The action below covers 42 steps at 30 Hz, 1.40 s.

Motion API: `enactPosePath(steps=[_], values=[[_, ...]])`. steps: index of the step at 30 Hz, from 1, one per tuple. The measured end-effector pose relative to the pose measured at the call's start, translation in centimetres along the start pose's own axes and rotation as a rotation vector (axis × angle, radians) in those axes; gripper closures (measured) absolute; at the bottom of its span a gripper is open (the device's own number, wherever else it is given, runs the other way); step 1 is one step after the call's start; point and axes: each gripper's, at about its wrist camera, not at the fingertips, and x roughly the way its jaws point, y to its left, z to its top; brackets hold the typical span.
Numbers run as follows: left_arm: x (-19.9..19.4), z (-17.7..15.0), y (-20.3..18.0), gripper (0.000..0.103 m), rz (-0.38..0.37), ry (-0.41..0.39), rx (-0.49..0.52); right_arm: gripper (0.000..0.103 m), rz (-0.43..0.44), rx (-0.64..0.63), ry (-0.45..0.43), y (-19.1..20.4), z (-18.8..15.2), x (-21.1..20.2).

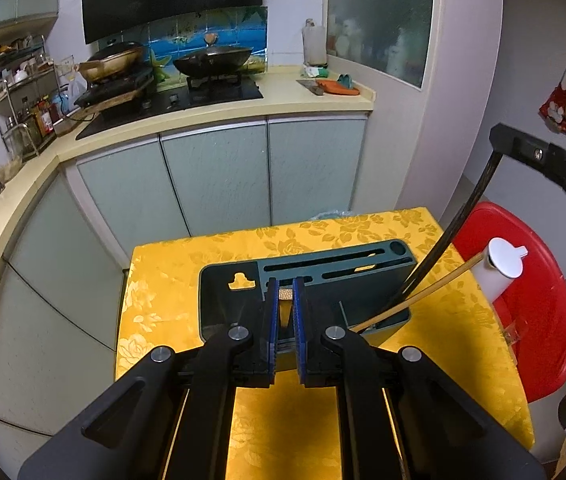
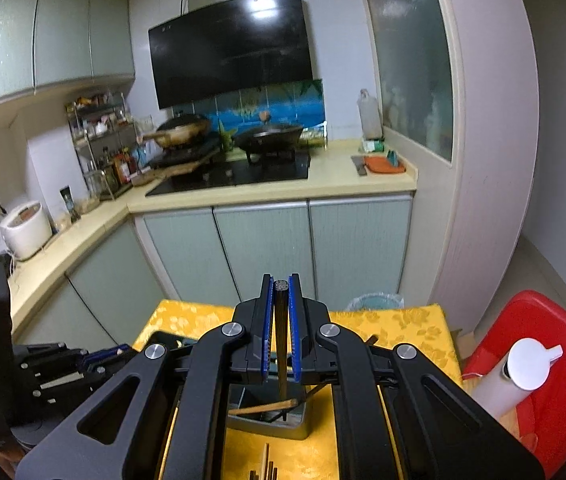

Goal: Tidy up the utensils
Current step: 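Open both grippers to drop the chopsticks and withdraw from the holder, then grasp a third light bamboo chopstick with the left gripper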

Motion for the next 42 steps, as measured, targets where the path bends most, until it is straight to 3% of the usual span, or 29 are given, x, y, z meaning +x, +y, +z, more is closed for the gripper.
enactPosePath(steps=[8,11,13,17,19,22,26,33,37,42], values=[[-0.4,-0.2,0.6,0.094,0.035,-0.049,-0.016,0.094,0.011,0.001,0.016,0.1,-0.6,0.6],[-0.7,-0.3,0.7,0.076,0.043,-0.061,-0.023,0.092,0.014,-0.003,0.015,0.0,-0.5,0.5],[-1.0,-0.4,0.7,0.061,0.05,-0.076,-0.033,0.081,0.017,-0.003,0.012,0.0,-0.4,0.3],[-1.5,-0.3,0.5,0.051,0.075,-0.102,-0.023,0.067,0.013,0.001,-0.016,-0.3,-0.3,-0.8],[-2.2,-0.5,0.4,0.037,0.096,-0.132,-0.015,0.054,0.002,-0.003,-0.038,-0.4,-0.2,-1.5],[-3.4,-0.7,0.4,0.026,0.12,-0.183,-0.018,0.042,-0.022,-0.014,-0.087,-0.5,-0.2,-3.1],[-4.9,-1.4,0.5,0.021,0.146,-0.242,-0.016,0.04,-0.025,-0.035,-0.118,-0.6,-0.7,-4.7],[-7.2,-4.8,0.8,0.015,0.177,-0.329,-0.015,0.025,-0.017,-0.051,-0.209,-0.5,-4.1,-8.7],[-7.4,-8.1,1.7,0.015,0.15,-0.314,-0.058,0.022,-0.022,-0.057,-0.222,-0.4,-7.8,-10.1],[-6.9,-14.2,2.5,0.015,0.155,-0.293,-0.063,0.022,-0.016,-0.057,-0.167,-0.4,-13.5,-10.3]])
